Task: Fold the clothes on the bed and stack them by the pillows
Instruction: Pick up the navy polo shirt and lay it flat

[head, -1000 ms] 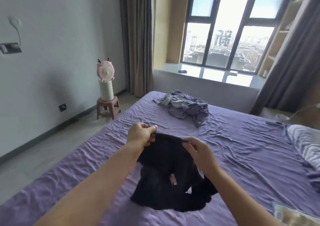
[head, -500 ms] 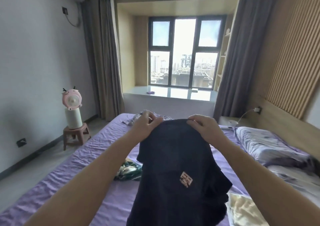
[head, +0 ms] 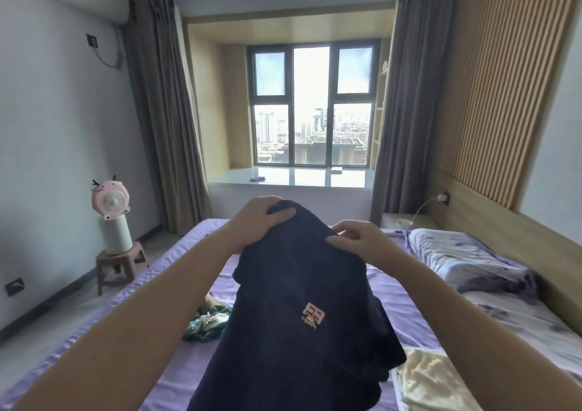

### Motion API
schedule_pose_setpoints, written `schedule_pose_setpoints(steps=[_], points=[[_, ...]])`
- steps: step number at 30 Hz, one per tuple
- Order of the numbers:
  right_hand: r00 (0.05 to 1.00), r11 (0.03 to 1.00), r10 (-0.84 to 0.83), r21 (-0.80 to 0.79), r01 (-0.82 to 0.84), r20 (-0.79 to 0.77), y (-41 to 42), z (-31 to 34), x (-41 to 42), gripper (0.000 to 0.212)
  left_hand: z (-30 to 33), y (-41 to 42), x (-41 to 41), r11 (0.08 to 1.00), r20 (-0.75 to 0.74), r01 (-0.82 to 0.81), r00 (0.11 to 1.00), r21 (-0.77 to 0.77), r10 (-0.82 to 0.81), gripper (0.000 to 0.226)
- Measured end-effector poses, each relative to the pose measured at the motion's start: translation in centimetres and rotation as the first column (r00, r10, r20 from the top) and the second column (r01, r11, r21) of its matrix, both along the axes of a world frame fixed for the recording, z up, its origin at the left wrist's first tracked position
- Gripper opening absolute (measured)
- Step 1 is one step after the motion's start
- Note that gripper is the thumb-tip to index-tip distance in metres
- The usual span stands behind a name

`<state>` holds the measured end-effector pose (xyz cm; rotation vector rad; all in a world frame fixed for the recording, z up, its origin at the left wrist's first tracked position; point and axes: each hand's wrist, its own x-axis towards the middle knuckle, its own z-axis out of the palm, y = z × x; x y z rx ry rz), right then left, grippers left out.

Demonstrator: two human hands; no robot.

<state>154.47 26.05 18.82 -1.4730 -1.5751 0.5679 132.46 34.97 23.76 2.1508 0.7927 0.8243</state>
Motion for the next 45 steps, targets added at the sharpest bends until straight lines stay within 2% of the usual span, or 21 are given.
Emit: schedule_pose_setpoints(steps=[3,6,9,11,13,15,17,19,20,22,25,30,32,36,40,45], points=[[0.997,0.994,0.064,-0.088,-0.061,0.033,-0.1,-0.4,0.1,0.012,0.9,0.2,-0.2,0.999,0.052,-0.048,0.998,0.021,0.047,0.014],[0.999,0.99,0.037,-0.134,-0.033,0.031,0.2,-0.6,0.3,0.014,1.3,1.3,-1.4,0.991,0.094,-0.133,0.987,0.011,0.131,0.016],[1.0,0.997,0.003,-0.074,-0.003,-0.005,0.8,0.1,-0.4,0.014,1.1,2.7,-3.2,0.97,-0.048,-0.204,0.976,0.13,0.211,0.019],[1.0,1.0,-0.017,-0.005,0.017,-0.016,1.7,0.9,-1.4,0.013,0.7,3.5,-4.2,0.932,-0.178,-0.26,0.935,0.252,0.308,0.021],[0.996,0.999,-0.037,0.034,0.04,-0.078,2.8,1.6,-2.7,0.012,-0.2,3.7,-4.5,0.897,-0.223,-0.298,0.898,0.325,0.38,0.013],[0.99,0.998,-0.043,0.032,0.048,-0.131,3.9,2.0,-3.9,0.011,-1.5,3.4,-4.3,0.919,-0.206,-0.264,0.921,0.294,0.33,0.011],[0.987,0.999,-0.046,0.014,0.049,-0.152,5.0,2.2,-5.0,0.009,-3.1,2.4,-3.7,0.985,-0.202,-0.089,0.972,0.145,0.118,0.04],[0.986,0.998,-0.06,-0.009,0.059,-0.155,5.9,2.2,-5.8,0.008,-4.6,1.3,-2.7,0.994,-0.136,0.105,0.985,-0.022,-0.107,0.069],[0.983,0.997,-0.077,-0.022,0.075,-0.164,6.1,2.2,-6.0,0.009,-5.4,0.9,-2.0,0.992,-0.1,0.128,0.987,-0.022,-0.129,0.075],[0.972,0.993,-0.113,-0.059,0.103,-0.204,6.3,1.9,-5.9,0.01,-6.8,0.3,-0.4,0.998,-0.022,0.015,1.0,0.065,-0.013,0.079],[0.956,0.989,-0.112,-0.123,0.081,-0.272,5.4,1.6,-5.2,0.013,-7.9,-0.5,2.2,0.995,0.089,-0.089,0.992,0.054,0.084,0.086],[0.857,0.995,-0.073,-0.102,0.024,-0.511,2.7,1.7,-2.9,0.025,-7.6,-0.3,5.0,0.983,0.127,-0.122,0.986,0.139,0.104,0.041],[0.866,0.995,-0.096,-0.081,0.065,-0.49,1.4,1.6,-1.9,0.023,-6.9,-0.3,5.7,0.992,0.168,-0.079,0.984,0.101,0.061,0.025],[0.887,0.988,-0.142,-0.008,0.154,-0.439,-0.7,0.7,-1.0,0.023,-5.9,-0.3,7.5,0.997,0.184,-0.06,0.981,0.041,0.052,0.01],[0.913,0.983,-0.16,0.028,0.184,-0.374,-2.7,-1.3,-0.9,0.033,-4.9,0.1,8.5,0.99,0.253,-0.137,0.958,-0.012,0.136,0.016],[0.958,0.993,-0.093,-0.094,0.069,-0.272,-3.8,-4.2,-1.7,0.041,-3.1,0.5,8.0,0.97,0.351,-0.183,0.907,-0.163,0.231,0.021]])
